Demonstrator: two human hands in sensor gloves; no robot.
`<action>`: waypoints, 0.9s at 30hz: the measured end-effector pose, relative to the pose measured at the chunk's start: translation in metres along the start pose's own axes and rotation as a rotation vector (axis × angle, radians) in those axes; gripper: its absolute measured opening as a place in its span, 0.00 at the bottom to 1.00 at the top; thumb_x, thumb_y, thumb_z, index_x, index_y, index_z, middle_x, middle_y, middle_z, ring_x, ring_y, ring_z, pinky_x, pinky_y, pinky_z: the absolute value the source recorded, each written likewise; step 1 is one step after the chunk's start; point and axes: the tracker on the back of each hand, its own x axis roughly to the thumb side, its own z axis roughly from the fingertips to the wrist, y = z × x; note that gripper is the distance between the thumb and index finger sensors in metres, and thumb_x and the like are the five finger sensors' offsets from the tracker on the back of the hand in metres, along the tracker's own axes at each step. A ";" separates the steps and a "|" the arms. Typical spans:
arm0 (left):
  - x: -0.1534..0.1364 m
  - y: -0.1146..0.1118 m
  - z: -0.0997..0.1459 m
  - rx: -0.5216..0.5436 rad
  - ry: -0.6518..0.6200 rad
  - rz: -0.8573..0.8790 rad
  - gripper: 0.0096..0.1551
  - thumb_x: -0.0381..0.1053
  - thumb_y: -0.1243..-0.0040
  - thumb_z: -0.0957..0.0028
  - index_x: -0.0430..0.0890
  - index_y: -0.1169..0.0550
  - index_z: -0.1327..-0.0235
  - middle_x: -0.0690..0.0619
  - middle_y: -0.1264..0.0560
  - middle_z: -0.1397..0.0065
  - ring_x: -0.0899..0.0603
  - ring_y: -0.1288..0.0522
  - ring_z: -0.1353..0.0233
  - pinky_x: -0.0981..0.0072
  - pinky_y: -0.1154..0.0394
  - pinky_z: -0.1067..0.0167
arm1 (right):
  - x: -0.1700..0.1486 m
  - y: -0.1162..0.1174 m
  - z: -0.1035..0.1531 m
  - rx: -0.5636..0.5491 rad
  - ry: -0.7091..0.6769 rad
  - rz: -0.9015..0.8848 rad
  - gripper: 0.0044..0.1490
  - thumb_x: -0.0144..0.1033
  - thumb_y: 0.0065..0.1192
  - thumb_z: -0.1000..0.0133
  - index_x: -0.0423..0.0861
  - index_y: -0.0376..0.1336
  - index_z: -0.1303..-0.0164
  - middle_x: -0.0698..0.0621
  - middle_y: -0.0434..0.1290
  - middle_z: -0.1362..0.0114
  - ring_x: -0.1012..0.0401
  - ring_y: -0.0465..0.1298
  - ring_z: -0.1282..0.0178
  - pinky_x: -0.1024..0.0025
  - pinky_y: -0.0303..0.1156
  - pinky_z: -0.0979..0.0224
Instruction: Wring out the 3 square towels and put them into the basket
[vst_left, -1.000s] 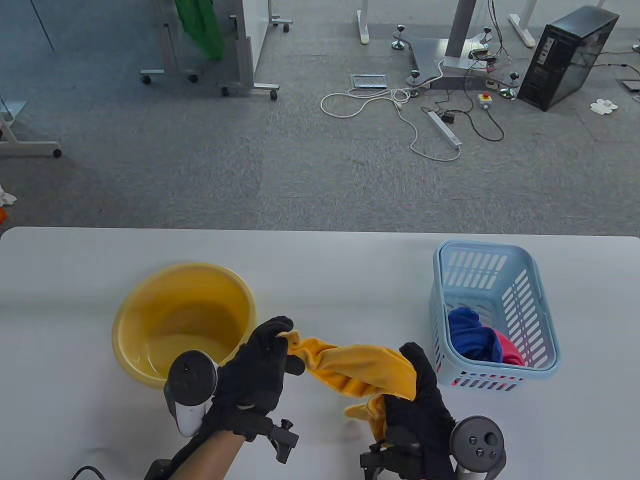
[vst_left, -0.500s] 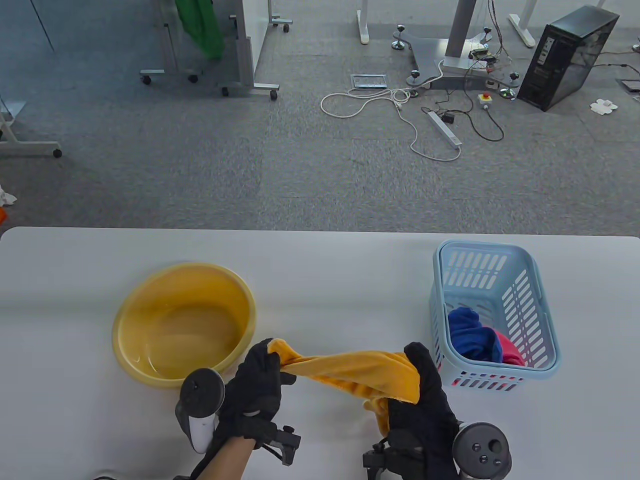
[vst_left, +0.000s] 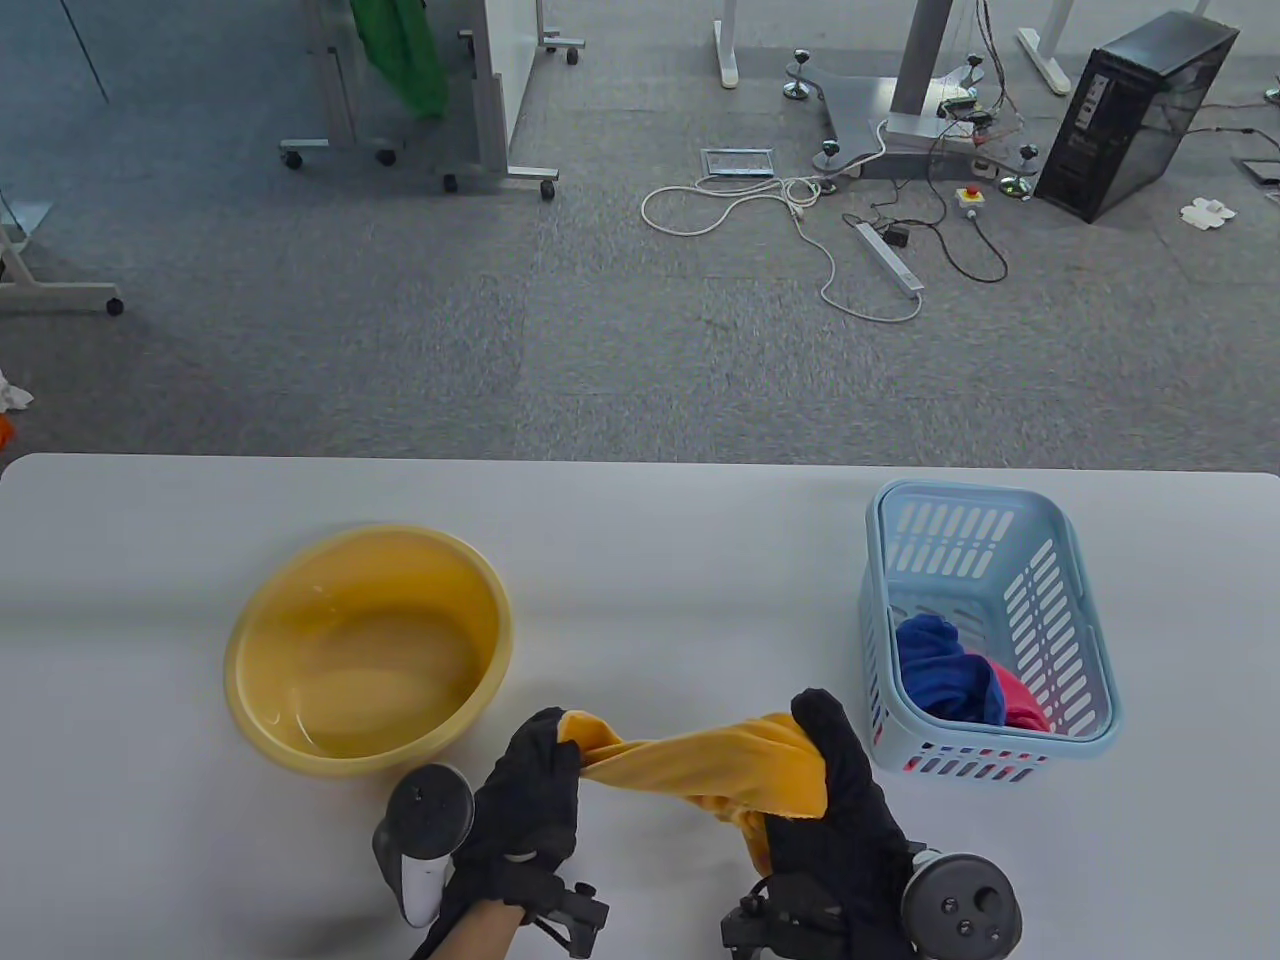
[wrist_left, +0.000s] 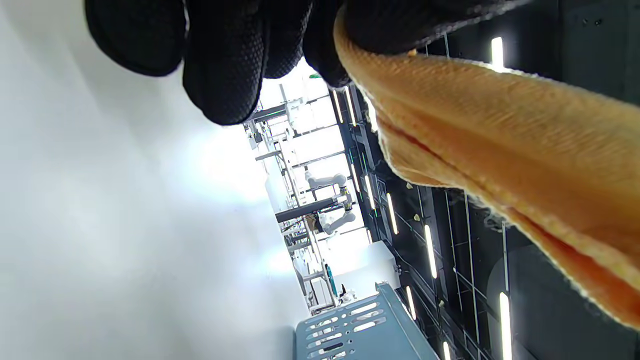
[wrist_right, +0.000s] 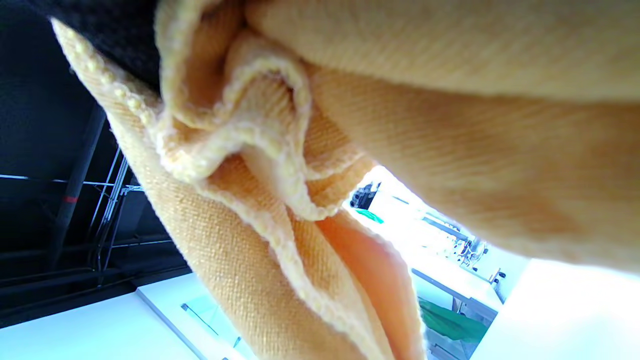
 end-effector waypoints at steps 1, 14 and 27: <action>-0.001 -0.002 0.001 -0.009 0.000 -0.014 0.24 0.49 0.44 0.41 0.41 0.25 0.35 0.37 0.35 0.21 0.32 0.23 0.32 0.34 0.30 0.39 | 0.000 0.001 0.000 0.001 -0.001 0.003 0.41 0.43 0.73 0.40 0.51 0.54 0.20 0.46 0.73 0.32 0.56 0.82 0.48 0.40 0.66 0.23; 0.001 -0.016 -0.001 -0.182 -0.121 -0.053 0.44 0.46 0.39 0.44 0.53 0.46 0.16 0.42 0.56 0.15 0.30 0.55 0.15 0.25 0.43 0.31 | -0.006 -0.009 -0.004 -0.011 0.032 0.024 0.37 0.41 0.73 0.40 0.50 0.58 0.22 0.44 0.73 0.32 0.55 0.82 0.46 0.38 0.65 0.23; 0.025 -0.039 0.003 -0.447 -0.320 0.142 0.75 0.77 0.26 0.58 0.68 0.67 0.22 0.44 0.69 0.15 0.32 0.72 0.15 0.20 0.62 0.30 | 0.003 0.002 -0.005 0.104 -0.035 0.047 0.38 0.41 0.75 0.42 0.48 0.60 0.23 0.43 0.74 0.32 0.54 0.82 0.47 0.37 0.67 0.24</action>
